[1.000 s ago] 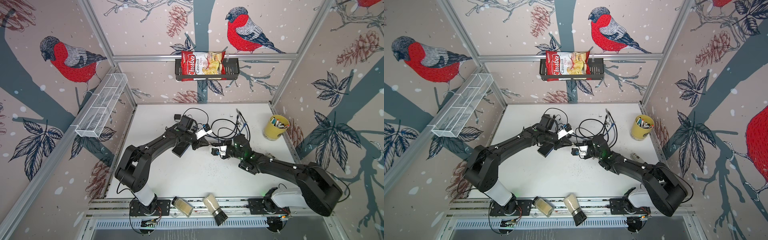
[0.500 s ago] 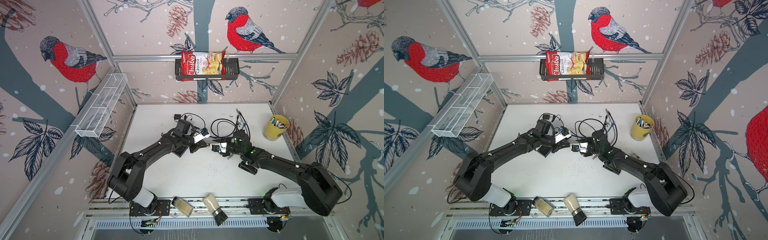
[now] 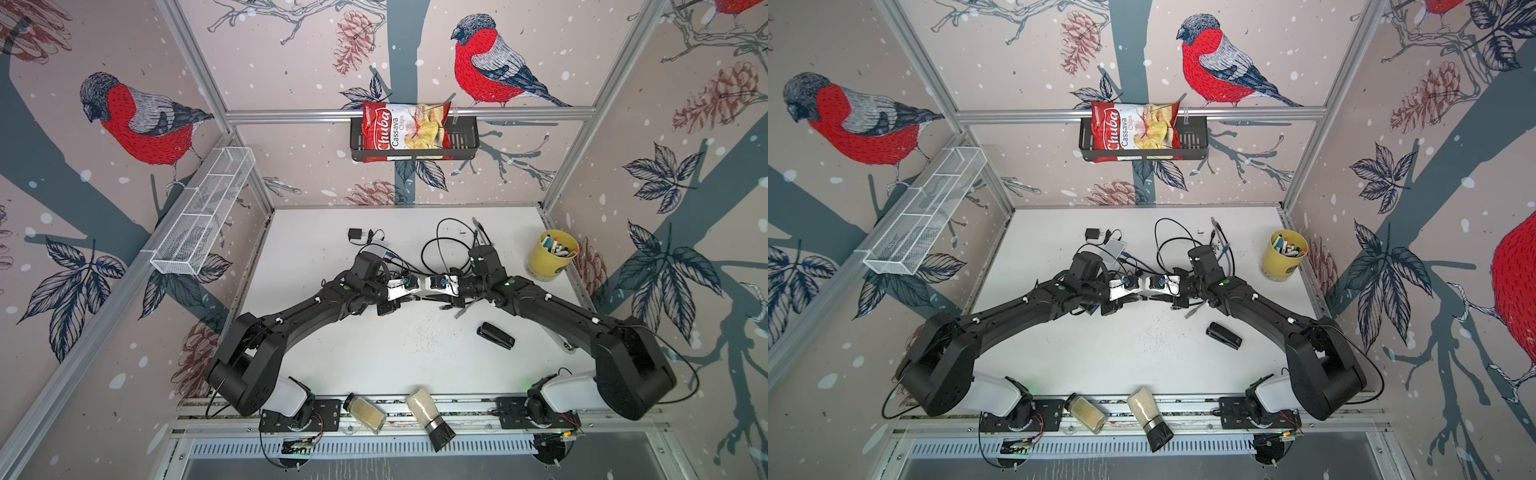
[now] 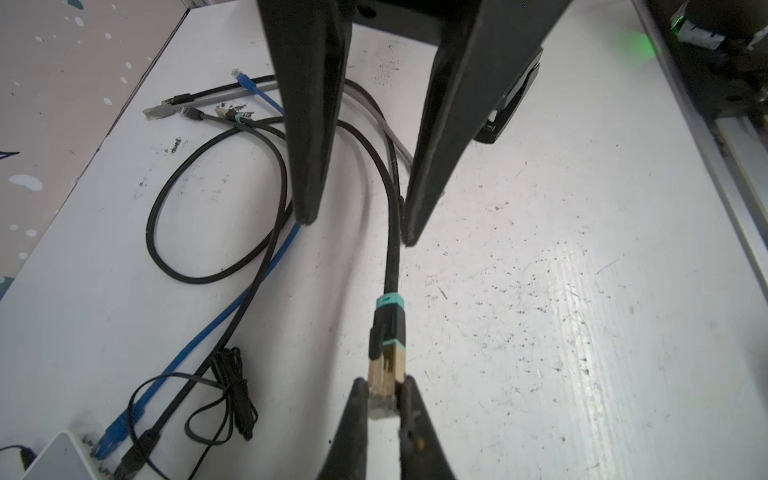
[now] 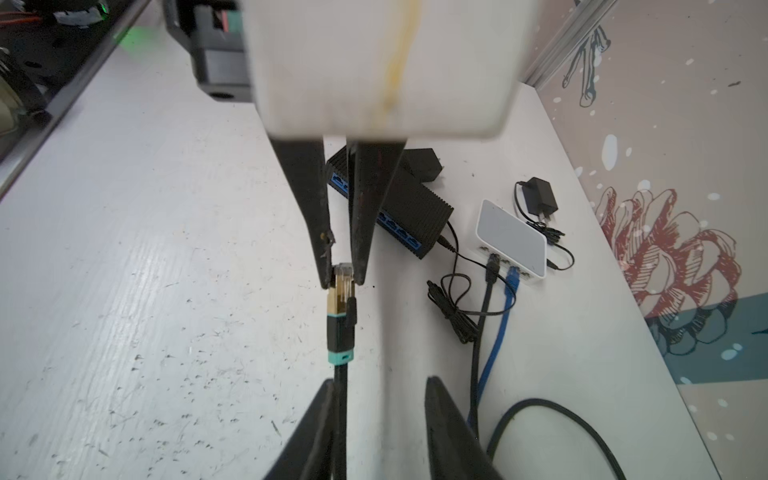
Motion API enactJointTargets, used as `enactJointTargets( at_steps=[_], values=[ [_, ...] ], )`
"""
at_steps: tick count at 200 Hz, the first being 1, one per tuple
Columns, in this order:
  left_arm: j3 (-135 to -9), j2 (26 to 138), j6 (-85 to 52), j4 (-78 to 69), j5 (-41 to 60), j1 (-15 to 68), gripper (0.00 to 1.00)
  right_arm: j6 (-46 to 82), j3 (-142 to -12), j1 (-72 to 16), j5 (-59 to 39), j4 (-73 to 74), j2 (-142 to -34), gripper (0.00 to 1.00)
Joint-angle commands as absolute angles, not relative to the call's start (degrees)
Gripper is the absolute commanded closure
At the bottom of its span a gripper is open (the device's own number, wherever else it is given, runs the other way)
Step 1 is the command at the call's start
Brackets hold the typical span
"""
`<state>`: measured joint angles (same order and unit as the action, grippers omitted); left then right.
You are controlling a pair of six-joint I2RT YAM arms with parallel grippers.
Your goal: Insert the plug into the switch port
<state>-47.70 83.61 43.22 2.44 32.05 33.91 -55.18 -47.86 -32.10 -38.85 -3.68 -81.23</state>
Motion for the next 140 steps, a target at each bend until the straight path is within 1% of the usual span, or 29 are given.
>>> enactJointTargets(
  at_steps=[1, 44, 100, 140],
  values=[
    [-46.05, 82.34, 47.18, -1.96, 29.96, 34.83, 1.00, -52.75, -48.67, -31.89, -43.05, -5.56, -82.62, 0.63],
    [-42.42, 79.49, 48.33, -7.46, 29.28, 35.40, 1.00, -51.96, -47.92, -31.62, -47.22, -4.93, -84.49, 0.64],
    [-41.76, 77.98, 49.83, -7.80, 27.52, 36.30, 1.00, -49.94, -46.62, -31.73, -49.91, 0.21, -85.00, 0.65],
    [-41.81, 77.96, 50.10, -7.56, 27.15, 36.78, 1.00, -49.77, -48.42, -32.07, -50.02, -0.19, -87.08, 0.67]
  ],
)
